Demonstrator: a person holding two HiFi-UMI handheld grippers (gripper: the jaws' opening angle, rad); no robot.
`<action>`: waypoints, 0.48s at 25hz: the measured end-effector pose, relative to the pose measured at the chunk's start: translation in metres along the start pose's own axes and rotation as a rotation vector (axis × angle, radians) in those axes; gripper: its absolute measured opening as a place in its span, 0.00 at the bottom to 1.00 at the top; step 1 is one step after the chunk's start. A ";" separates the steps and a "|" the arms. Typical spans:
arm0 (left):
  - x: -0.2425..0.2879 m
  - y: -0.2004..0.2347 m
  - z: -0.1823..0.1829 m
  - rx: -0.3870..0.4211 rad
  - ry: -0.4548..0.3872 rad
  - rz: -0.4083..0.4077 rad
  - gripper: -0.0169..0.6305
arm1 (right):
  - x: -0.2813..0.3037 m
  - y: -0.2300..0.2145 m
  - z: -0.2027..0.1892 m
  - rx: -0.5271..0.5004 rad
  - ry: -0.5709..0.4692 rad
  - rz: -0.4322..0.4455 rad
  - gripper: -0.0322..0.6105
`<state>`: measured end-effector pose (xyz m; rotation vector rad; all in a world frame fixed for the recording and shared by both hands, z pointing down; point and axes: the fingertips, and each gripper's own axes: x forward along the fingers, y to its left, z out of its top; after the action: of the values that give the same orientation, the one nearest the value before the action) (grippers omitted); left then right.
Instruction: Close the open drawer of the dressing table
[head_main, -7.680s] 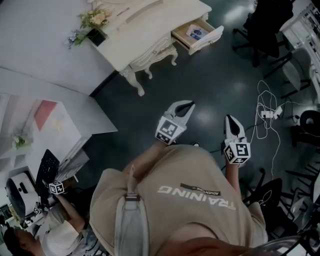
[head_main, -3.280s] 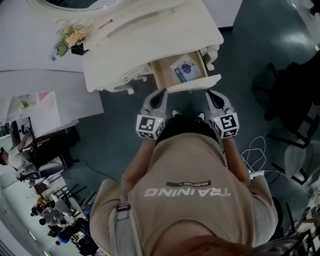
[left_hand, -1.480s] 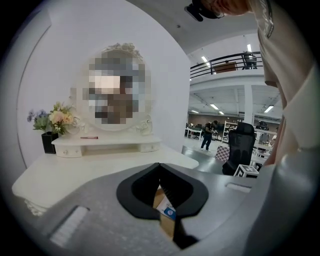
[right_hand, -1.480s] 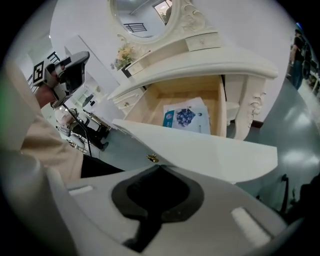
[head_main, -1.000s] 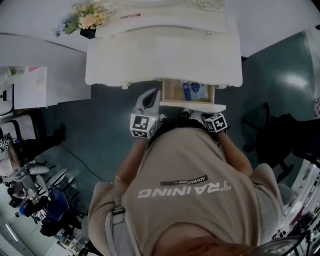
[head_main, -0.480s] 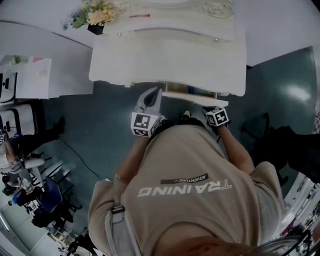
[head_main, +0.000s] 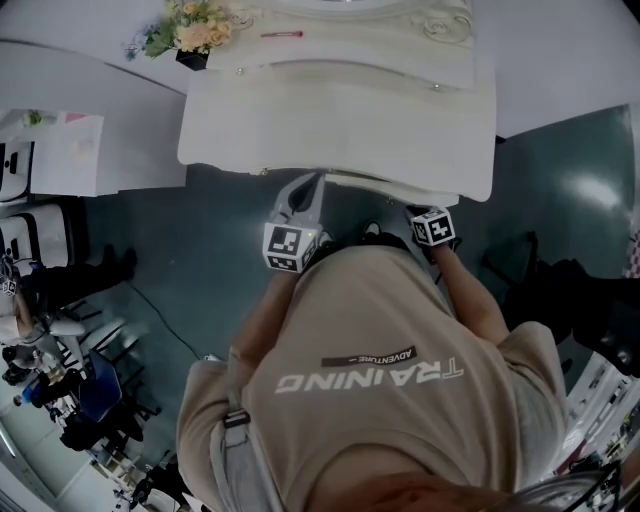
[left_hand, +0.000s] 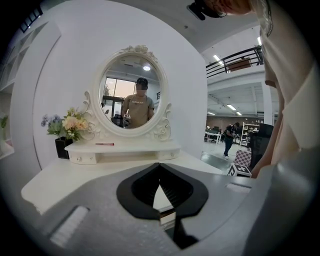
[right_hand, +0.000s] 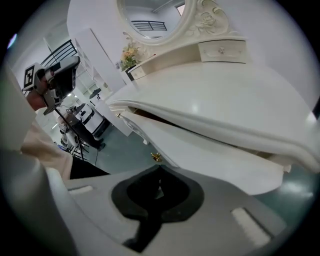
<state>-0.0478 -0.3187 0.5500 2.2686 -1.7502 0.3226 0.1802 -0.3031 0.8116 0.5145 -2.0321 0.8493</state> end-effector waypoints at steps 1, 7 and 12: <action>0.003 0.001 0.000 0.003 0.001 0.000 0.03 | 0.000 -0.002 0.002 0.002 -0.004 -0.005 0.05; 0.015 0.007 0.000 -0.003 0.008 -0.006 0.03 | 0.003 -0.010 0.012 0.019 -0.022 -0.025 0.05; 0.028 0.013 0.008 -0.025 -0.008 -0.010 0.03 | 0.003 -0.017 0.021 0.011 -0.037 -0.046 0.05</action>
<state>-0.0536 -0.3496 0.5527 2.2632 -1.7366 0.2886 0.1774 -0.3299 0.8123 0.5848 -2.0429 0.8299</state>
